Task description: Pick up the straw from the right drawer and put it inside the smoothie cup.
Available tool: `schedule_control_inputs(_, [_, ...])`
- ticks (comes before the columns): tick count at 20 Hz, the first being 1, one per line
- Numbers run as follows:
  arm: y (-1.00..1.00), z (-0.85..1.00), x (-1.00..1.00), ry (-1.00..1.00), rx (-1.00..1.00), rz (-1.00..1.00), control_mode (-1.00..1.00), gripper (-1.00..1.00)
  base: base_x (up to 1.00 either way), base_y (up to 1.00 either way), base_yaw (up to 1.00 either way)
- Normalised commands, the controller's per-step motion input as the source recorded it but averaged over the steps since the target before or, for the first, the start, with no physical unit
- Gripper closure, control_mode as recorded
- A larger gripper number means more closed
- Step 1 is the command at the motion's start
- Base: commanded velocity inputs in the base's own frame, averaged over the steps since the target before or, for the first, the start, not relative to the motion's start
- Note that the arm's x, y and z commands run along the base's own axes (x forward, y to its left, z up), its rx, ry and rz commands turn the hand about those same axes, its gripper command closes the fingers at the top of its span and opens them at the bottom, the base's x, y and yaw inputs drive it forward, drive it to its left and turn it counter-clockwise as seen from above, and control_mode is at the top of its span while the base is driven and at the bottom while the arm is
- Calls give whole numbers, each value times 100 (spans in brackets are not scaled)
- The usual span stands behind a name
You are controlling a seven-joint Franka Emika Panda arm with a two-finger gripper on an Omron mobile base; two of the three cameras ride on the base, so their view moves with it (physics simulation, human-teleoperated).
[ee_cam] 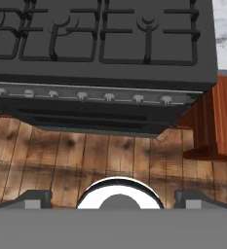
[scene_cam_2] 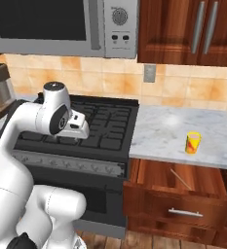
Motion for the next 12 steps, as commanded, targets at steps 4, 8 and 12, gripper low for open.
schedule_control_inputs(4, [0,0,0,0,0,0,100,-100,-25,-35,0])
schedule_control_inputs(8, [0,0,0,0,0,0,100,-100,-20,-64,0])
schedule_control_inputs(12, [0,0,0,0,0,0,100,-100,-21,-73,0])
